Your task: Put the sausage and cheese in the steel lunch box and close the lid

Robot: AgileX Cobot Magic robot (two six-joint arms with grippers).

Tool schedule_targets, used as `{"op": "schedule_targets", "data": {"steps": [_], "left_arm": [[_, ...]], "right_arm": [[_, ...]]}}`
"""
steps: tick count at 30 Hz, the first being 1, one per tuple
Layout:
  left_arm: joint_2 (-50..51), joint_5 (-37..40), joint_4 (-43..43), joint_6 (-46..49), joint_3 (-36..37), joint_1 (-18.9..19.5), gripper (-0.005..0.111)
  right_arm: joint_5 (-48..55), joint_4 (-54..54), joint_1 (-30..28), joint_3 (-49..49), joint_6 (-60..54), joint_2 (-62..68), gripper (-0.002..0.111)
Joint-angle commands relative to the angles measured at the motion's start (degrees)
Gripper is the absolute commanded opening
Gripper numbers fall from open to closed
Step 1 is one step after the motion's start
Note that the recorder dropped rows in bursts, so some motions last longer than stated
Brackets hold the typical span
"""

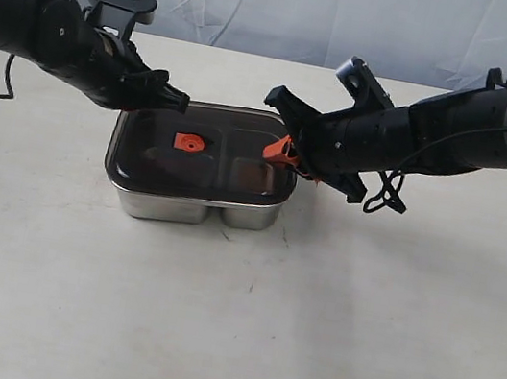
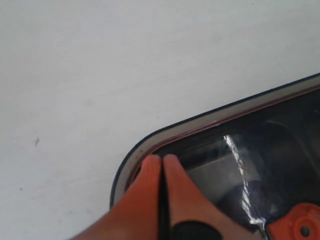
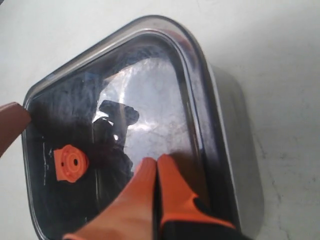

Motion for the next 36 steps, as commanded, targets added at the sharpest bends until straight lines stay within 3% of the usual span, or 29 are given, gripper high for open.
{"op": "schedule_targets", "data": {"steps": [1,12,24,36], "left_arm": [[3.23,1.98,-5.37,4.64,-0.25,-0.01,0.000],[6.79,5.05,-6.97,5.49,-0.25,-0.01,0.000],[6.79,21.35,-5.22,3.85,-0.25,-0.01,0.000],[10.76,22.43,-0.20,-1.02,-0.25,0.09,0.000]], "right_arm": [[-1.57,-1.24,-0.12,0.08,-0.36,0.85,-0.001],[0.59,-1.07,-0.12,0.08,0.24,3.97,-0.001],[3.06,-0.86,-0.12,0.08,1.21,4.65,-0.001],[4.82,-0.63,-0.12,0.08,1.21,4.65,-0.001]]}}
